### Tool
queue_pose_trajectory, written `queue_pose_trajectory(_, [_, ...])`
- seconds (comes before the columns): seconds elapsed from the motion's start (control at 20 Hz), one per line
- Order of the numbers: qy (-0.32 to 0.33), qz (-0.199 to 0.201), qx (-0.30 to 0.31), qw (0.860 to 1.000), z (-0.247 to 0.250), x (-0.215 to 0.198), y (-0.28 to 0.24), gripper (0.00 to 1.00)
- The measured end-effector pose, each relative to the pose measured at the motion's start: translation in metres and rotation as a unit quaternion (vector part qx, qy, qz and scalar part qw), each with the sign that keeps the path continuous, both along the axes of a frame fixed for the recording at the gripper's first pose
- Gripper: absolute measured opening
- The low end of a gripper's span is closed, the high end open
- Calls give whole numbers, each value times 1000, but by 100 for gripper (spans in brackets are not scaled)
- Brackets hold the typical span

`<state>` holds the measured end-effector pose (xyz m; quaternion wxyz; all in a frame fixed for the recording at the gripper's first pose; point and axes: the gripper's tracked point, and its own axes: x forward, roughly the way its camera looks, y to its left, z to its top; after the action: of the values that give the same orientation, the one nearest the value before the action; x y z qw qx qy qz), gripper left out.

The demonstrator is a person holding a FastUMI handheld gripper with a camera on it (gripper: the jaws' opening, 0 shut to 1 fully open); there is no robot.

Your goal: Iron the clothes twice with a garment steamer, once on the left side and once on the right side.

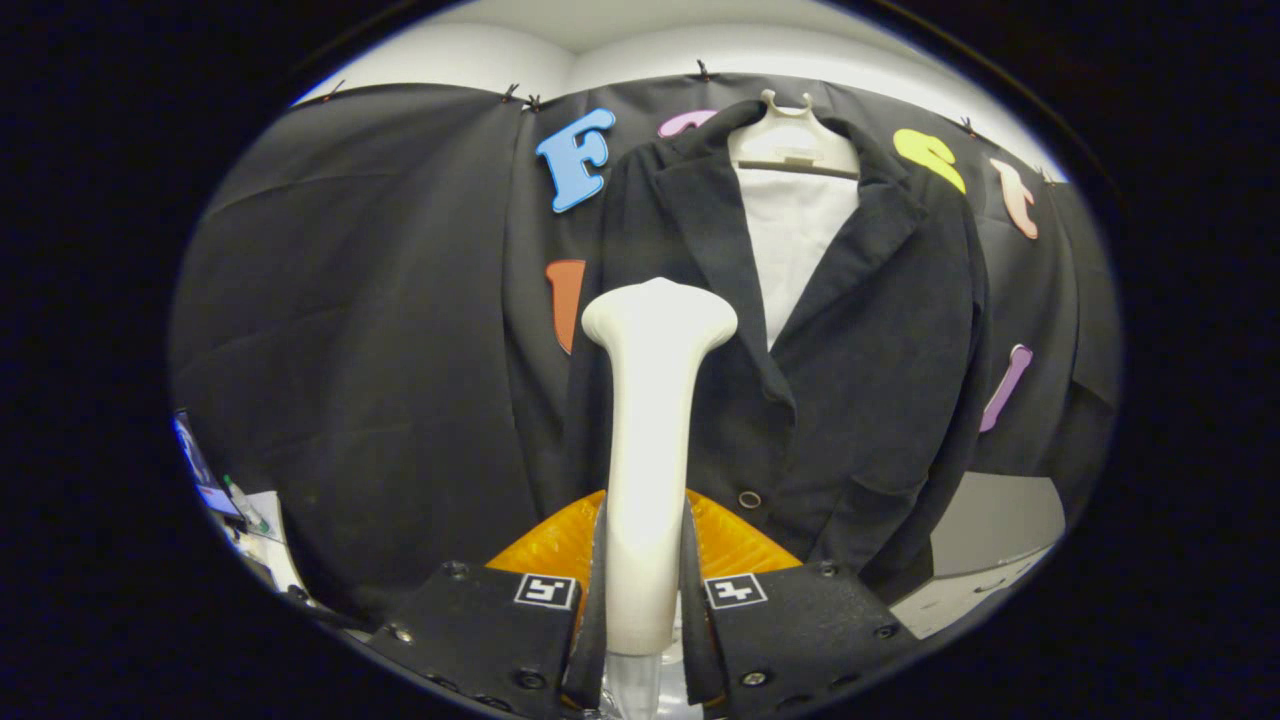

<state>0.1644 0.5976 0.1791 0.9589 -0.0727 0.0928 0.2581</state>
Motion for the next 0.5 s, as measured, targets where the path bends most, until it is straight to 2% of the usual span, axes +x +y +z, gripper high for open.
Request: queue_pose_trajectory(0.5, [48, 1, -19, 999, -63, 6, -17, 33])
